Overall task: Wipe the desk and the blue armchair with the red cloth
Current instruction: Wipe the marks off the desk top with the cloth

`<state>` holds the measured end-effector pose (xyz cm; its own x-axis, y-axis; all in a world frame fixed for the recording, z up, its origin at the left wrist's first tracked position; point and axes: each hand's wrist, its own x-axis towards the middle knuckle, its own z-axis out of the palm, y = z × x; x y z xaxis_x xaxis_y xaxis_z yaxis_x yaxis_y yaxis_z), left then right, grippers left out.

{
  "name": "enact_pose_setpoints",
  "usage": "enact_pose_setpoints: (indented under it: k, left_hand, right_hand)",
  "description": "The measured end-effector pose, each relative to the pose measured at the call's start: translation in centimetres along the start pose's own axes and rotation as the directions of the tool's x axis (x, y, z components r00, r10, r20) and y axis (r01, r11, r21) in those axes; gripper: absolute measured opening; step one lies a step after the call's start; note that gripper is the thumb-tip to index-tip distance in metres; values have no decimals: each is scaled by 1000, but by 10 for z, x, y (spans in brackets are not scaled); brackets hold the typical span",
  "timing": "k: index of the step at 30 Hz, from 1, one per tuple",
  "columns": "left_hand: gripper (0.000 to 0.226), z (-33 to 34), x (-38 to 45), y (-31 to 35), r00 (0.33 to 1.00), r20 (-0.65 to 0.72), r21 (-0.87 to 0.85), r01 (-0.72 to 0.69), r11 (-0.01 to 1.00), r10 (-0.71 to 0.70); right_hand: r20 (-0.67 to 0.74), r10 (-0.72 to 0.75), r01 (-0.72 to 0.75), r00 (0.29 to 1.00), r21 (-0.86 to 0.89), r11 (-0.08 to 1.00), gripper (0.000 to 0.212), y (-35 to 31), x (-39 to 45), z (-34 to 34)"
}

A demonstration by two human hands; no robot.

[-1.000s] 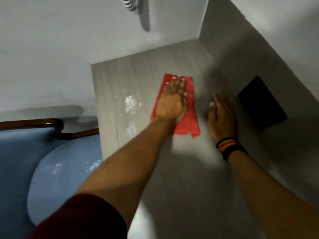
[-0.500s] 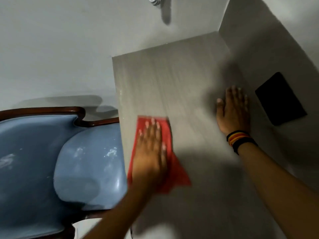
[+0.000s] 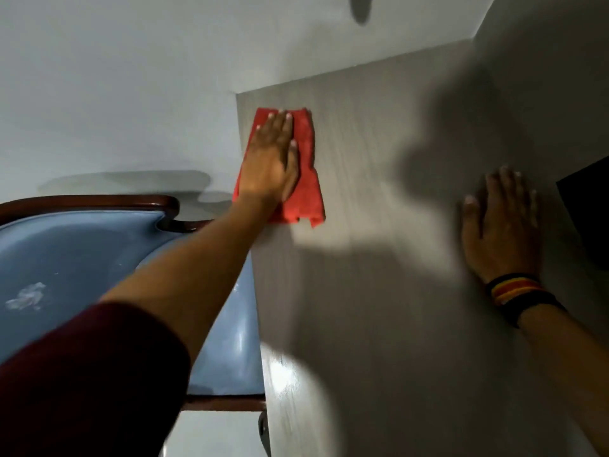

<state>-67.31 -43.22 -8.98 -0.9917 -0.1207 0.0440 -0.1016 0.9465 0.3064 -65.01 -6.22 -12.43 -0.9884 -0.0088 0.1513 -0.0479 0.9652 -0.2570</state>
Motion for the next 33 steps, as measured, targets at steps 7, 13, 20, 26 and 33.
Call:
enact_pose_setpoints:
  k: [7,13,20,26,33]
  left_hand:
    - [62,6,-2,3,959,-73,-13,272,962,-272]
    - [63,16,-123,38,944,-43,-1,328,945,-327]
    - [62,38,-305,93,987,27,32,158,987,-159]
    - [65,50,-451,127,994,95,61,-62,996,56]
    - [66,48,-546,125,985,113,-54,-123,991,129]
  right_hand:
    - [-13,-6,6,1000,11,1000,64,-1,1,0]
    - [5,4,-4,1000,9,1000,64,-6,0,-5]
    - [63,-3,2,998,19,1000,68,-7,-3,-10]
    - [117,19,-40,993,173,984,59,-15,-49,-24]
    - [122,-5,-49,993,431,901,46,-47,-233,-47]
